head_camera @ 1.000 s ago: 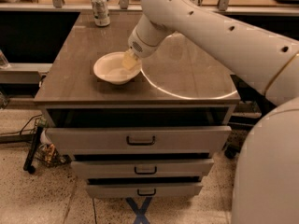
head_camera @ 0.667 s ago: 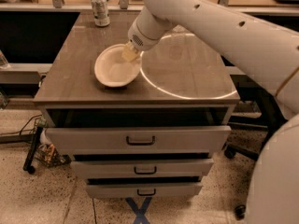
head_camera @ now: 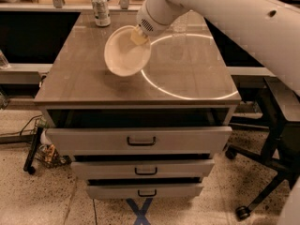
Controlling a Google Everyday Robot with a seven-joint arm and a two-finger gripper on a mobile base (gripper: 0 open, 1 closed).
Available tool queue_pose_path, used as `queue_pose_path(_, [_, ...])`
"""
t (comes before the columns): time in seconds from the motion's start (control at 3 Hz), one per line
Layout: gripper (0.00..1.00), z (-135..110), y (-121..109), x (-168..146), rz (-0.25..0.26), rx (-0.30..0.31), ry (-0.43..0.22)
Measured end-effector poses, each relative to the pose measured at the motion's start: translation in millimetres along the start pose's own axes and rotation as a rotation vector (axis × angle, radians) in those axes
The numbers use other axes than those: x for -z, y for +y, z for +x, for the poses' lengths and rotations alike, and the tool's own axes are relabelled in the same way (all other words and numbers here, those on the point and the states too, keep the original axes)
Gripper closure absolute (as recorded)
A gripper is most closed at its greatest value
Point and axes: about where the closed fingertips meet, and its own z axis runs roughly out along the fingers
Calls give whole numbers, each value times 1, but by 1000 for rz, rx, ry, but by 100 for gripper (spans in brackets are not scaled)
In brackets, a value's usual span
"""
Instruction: Move paper bowl near water bottle
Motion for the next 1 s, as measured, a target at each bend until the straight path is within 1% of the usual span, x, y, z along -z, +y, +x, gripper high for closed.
queue_pose_path(0.33, [100,-1,-6,2,19,-8,-15])
queue_pose_path(0.67, [100,8,-64,13,123,-114,-89])
queue_pose_path(1.0, [100,16,-117,20,199,-198,-140])
